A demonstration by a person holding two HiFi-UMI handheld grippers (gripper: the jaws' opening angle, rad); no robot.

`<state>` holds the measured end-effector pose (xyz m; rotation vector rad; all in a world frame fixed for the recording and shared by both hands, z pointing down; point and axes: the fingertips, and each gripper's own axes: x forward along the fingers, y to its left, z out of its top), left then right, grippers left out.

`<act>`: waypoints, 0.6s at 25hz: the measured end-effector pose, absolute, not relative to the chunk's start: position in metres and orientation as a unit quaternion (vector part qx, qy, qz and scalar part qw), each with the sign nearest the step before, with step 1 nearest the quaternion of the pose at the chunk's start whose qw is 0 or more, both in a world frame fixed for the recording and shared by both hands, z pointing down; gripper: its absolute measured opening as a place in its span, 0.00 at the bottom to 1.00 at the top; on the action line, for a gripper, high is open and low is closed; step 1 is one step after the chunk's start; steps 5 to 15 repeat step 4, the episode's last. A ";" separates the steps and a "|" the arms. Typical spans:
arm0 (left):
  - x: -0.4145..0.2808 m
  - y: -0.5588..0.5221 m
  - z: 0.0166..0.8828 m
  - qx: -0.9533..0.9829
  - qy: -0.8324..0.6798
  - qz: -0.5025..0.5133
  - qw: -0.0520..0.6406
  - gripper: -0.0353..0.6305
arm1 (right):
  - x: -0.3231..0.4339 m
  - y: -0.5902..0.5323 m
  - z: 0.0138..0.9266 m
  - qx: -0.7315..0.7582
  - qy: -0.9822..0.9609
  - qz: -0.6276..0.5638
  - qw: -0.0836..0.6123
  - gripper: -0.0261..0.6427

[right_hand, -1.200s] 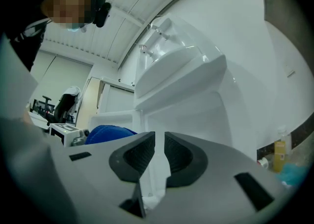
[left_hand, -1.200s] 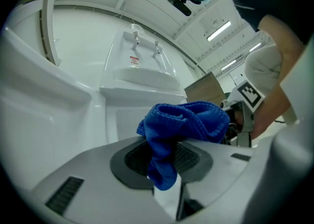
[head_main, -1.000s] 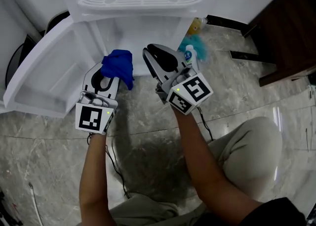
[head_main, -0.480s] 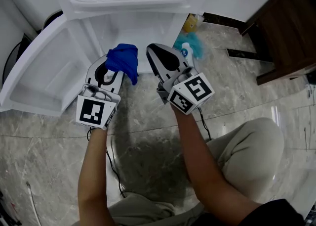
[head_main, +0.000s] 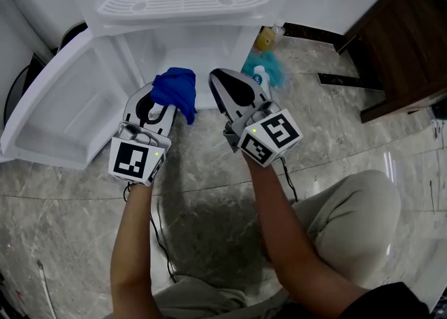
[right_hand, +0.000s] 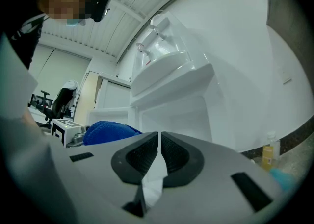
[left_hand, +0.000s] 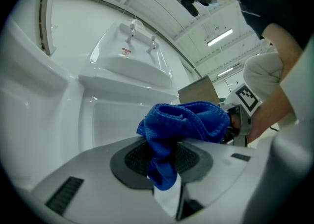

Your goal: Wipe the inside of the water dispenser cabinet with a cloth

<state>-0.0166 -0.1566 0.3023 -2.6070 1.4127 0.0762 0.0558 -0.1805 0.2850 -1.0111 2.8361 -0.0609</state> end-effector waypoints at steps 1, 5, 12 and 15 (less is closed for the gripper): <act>-0.016 -0.156 0.302 -0.876 0.474 0.026 0.088 0.19 | 0.056 -0.181 0.285 -0.336 0.939 -0.020 0.065 0.06; -0.014 -0.156 0.302 -0.877 0.472 0.027 0.087 0.19 | 0.059 -0.181 0.284 -0.340 0.938 -0.018 0.065 0.06; -0.014 -0.156 0.302 -0.877 0.472 0.027 0.087 0.19 | 0.059 -0.181 0.284 -0.340 0.938 -0.018 0.065 0.06; -0.014 -0.156 0.302 -0.877 0.472 0.027 0.087 0.19 | 0.059 -0.181 0.284 -0.340 0.938 -0.018 0.065 0.06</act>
